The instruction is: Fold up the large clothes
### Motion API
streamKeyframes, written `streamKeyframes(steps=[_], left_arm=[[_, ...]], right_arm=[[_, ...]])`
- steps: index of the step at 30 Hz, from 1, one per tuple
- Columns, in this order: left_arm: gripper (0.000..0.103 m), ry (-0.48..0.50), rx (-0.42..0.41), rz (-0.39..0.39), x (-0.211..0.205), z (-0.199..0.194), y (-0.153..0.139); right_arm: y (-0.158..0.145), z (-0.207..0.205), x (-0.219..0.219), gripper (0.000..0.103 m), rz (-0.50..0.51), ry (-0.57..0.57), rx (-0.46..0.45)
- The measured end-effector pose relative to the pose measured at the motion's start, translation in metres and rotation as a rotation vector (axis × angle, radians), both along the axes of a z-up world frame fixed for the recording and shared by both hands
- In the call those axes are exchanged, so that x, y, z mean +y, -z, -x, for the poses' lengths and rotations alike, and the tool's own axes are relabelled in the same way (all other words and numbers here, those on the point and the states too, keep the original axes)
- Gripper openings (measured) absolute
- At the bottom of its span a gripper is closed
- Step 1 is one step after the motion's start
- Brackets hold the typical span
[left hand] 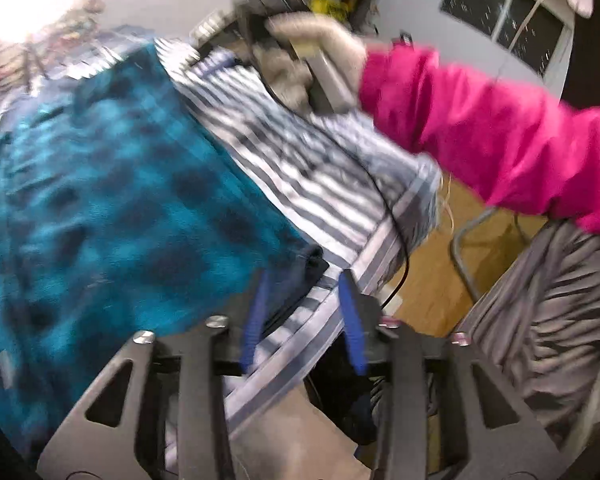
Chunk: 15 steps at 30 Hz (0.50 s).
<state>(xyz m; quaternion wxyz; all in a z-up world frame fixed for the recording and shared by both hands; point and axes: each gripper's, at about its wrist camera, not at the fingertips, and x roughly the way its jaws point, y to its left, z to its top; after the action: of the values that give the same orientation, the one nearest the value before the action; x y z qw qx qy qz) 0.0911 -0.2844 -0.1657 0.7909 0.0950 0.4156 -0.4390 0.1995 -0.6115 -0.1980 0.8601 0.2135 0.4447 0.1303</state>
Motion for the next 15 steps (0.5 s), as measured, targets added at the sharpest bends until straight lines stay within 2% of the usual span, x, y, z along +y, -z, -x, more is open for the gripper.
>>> streamKeyframes(steps=[1, 3, 8, 11, 13, 14, 15], left_arm=[[0.039, -0.037, -0.025, 0.019, 0.014, 0.0, -0.009], [0.039, -0.103, -0.056, 0.008, 0.029, -0.008, -0.011], [0.038, -0.151, -0.011, -0.067, 0.032, -0.036, 0.025], [0.038, -0.123, -0.022, -0.127, 0.026, -0.032, 0.051], [0.038, -0.142, -0.037, -0.104, 0.028, -0.029, 0.053], [0.038, -0.149, -0.036, -0.102, 0.029, -0.027, 0.052], [0.038, -0.152, -0.033, -0.101, 0.031, -0.026, 0.051]], right_arm=[[-0.004, 0.003, 0.003, 0.028, -0.018, -0.017, -0.024], [-0.01, 0.006, 0.011, 0.028, -0.036, -0.06, -0.056], [-0.003, 0.004, 0.042, 0.028, 0.021, -0.155, -0.035], [0.011, 0.0, 0.044, 0.028, 0.032, -0.15, 0.001], [0.029, -0.004, 0.038, 0.028, 0.061, -0.102, 0.057], [0.039, -0.007, 0.036, 0.025, 0.097, -0.08, 0.098], [0.044, -0.007, 0.035, 0.025, 0.088, -0.079, 0.101]])
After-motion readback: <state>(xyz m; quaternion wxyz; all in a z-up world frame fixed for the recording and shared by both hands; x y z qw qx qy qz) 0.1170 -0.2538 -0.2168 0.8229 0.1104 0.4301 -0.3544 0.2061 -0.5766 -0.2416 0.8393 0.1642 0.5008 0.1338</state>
